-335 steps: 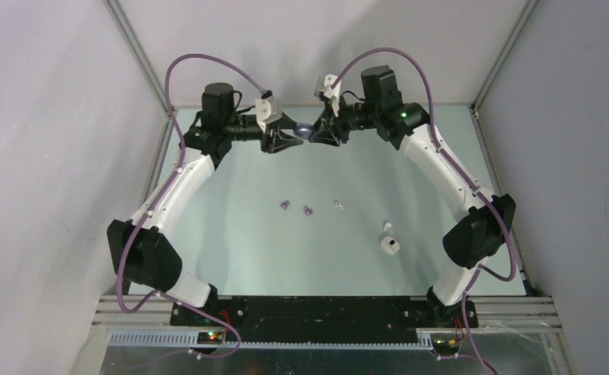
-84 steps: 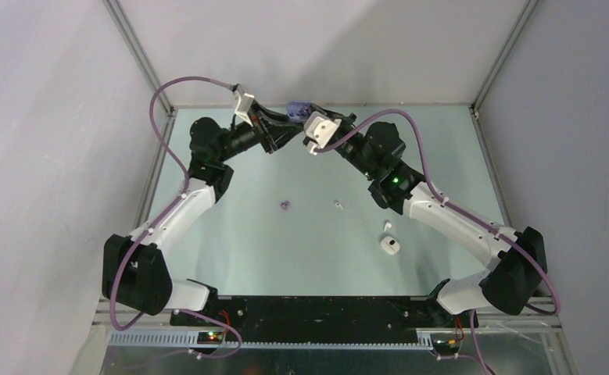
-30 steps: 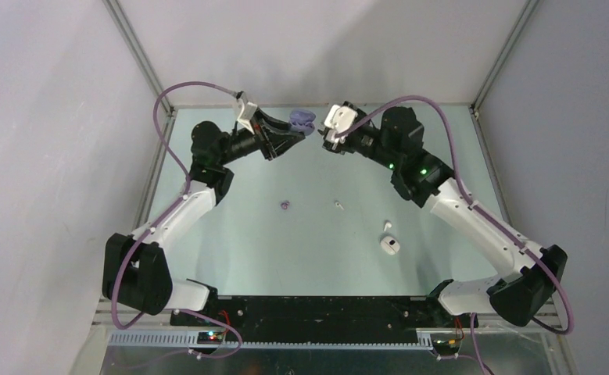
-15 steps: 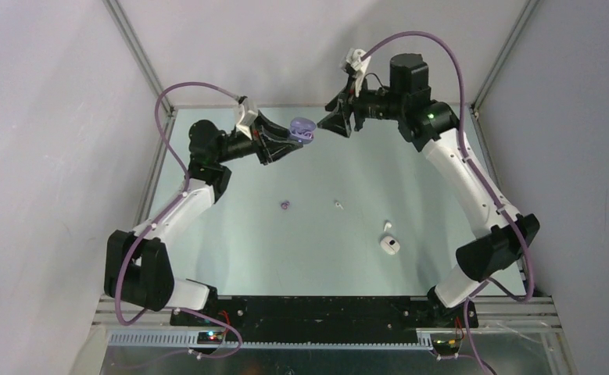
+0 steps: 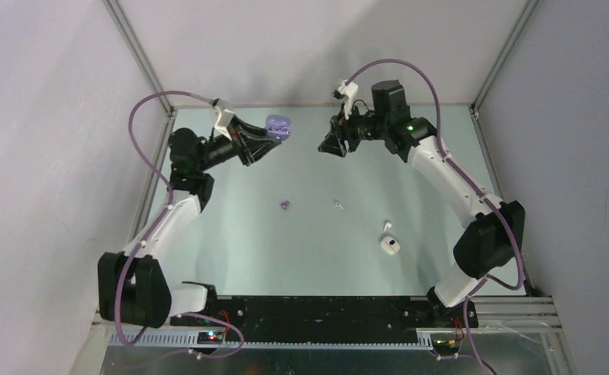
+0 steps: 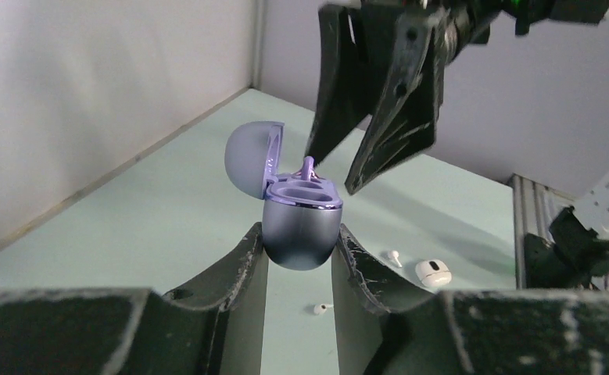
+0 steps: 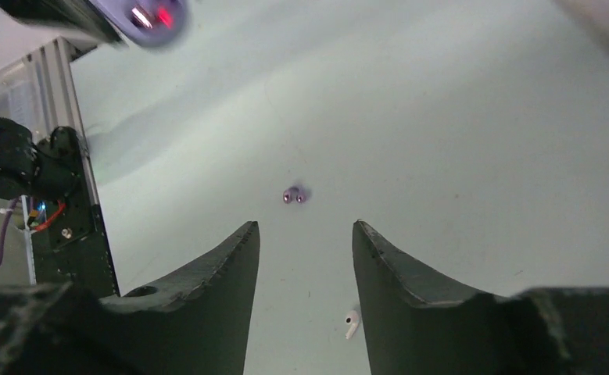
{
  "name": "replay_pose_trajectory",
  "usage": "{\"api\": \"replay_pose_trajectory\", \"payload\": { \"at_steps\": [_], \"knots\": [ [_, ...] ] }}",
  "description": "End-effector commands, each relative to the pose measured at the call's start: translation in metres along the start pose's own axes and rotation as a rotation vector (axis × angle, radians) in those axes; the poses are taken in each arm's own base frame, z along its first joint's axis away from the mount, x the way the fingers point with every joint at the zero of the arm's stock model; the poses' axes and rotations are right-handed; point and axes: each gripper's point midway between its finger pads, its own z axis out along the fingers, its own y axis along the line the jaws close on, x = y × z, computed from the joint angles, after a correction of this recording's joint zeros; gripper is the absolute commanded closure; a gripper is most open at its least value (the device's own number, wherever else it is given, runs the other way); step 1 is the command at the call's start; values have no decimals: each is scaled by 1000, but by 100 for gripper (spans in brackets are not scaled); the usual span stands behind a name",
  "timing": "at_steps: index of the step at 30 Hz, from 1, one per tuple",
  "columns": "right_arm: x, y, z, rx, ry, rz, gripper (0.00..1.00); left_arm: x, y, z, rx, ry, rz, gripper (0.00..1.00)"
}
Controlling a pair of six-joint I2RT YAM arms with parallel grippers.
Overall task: Insert the wireless bluetooth earbuds into the charging case
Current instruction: Pick up the earbud from the center of the board.
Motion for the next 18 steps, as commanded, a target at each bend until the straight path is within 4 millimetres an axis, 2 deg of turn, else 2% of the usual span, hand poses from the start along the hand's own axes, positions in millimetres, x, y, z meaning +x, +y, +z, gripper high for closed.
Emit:
{"api": "replay_pose_trajectory", "payload": {
  "at_steps": [1, 4, 5, 6, 7, 8, 9, 10, 11, 12, 13, 14, 15, 16, 18],
  "knots": [
    [25, -9, 29, -26, 61, -67, 52, -27, 10, -29, -152, -65, -10, 100],
    [49, -11, 52, -97, 136, -102, 59, -26, 17, -45, -242, -72, -37, 100],
    [62, -11, 64, -131, 177, -129, 61, -31, 16, -51, -260, -80, -24, 100],
    [84, -12, 74, -157, 238, -109, 62, -30, 15, -55, -279, -79, -28, 100],
    [82, -11, 82, -169, 246, -169, 64, -30, 16, -59, -296, -78, -29, 100],
    [104, -12, 91, -189, 306, -148, 65, -30, 15, -62, -313, -77, -34, 100],
    [103, -11, 100, -196, 316, -200, 67, -30, 15, -65, -324, -76, -35, 100],
    [122, -13, 109, -213, 365, -194, 68, -28, 13, -68, -333, -70, -41, 100],
    [121, -14, 117, -201, 377, -219, 68, -27, 12, -69, -335, -68, -45, 100],
    [138, -17, 125, -212, 423, -214, 68, -25, 9, -71, -338, -62, -50, 100],
    [133, -18, 132, -204, 423, -241, 69, -25, 11, -75, -354, -62, -52, 100],
    [147, -21, 139, -210, 456, -239, 69, -25, 13, -80, -373, -60, -60, 100],
    [145, -23, 145, -193, 460, -263, 70, -23, 13, -82, -376, -55, -67, 100],
    [156, -26, 152, -195, 483, -264, 71, -23, 13, -86, -387, -55, -67, 100],
    [158, -28, 164, -178, 498, -304, 71, -21, 13, -90, -397, -51, -72, 100]
  ]
}}
